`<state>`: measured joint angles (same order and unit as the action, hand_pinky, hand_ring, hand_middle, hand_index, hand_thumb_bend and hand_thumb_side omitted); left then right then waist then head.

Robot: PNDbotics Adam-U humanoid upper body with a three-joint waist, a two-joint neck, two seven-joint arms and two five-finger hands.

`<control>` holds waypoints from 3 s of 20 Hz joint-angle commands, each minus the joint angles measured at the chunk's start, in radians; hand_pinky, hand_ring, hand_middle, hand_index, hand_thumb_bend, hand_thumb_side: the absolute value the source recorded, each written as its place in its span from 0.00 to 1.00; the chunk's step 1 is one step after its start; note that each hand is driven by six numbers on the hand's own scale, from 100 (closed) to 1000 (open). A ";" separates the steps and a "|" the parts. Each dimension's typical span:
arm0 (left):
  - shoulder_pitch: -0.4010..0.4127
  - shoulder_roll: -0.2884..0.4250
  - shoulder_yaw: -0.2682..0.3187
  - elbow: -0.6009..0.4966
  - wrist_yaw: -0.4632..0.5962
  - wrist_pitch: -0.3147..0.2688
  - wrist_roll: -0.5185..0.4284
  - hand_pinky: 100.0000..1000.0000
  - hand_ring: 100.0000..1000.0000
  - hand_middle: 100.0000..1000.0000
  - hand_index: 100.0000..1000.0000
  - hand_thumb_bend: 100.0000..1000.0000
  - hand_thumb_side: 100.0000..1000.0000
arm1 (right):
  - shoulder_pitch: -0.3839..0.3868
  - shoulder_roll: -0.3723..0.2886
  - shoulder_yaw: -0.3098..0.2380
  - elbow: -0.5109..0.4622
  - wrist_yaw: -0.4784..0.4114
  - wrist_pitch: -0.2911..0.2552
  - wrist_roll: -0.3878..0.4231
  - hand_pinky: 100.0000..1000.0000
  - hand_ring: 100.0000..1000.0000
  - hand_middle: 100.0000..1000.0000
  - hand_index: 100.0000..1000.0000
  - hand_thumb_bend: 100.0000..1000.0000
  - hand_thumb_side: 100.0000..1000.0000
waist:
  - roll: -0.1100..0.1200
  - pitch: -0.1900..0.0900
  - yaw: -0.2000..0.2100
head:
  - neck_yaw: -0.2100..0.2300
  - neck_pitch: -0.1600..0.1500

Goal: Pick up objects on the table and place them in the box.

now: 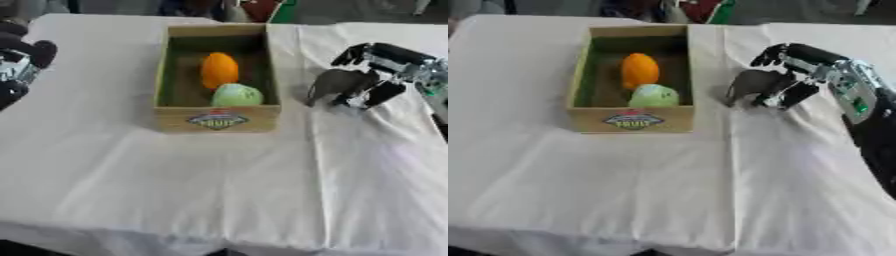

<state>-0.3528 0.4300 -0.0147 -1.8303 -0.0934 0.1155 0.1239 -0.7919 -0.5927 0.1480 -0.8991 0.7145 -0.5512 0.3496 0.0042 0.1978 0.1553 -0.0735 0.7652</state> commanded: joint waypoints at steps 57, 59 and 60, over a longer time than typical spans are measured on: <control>-0.080 -0.063 -0.040 -0.062 0.022 -0.028 -0.081 0.53 0.59 0.58 0.80 0.67 0.52 | -0.271 0.314 0.077 -0.038 0.086 -0.062 -0.038 0.44 0.38 0.39 0.54 0.19 0.04 | 0.003 -0.025 0.117 | -0.098 0.005; -0.083 -0.067 -0.043 -0.063 0.023 -0.027 -0.084 0.53 0.59 0.58 0.80 0.67 0.52 | -0.271 0.324 0.071 -0.015 0.121 -0.060 -0.049 0.45 0.40 0.41 0.57 0.20 0.07 | 0.004 -0.024 0.127 | -0.103 0.005; -0.083 -0.069 -0.043 -0.063 0.024 -0.027 -0.086 0.53 0.59 0.58 0.80 0.67 0.52 | -0.270 0.326 0.067 -0.005 0.139 -0.053 -0.056 0.46 0.41 0.43 0.61 0.22 0.11 | 0.004 -0.024 0.131 | -0.104 0.005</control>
<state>-0.4188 0.3538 -0.0590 -1.8725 -0.0745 0.0890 0.0427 -1.0386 -0.2629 0.2276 -0.9057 0.8301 -0.6048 0.3047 0.0037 0.1888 0.2869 -0.1731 0.7652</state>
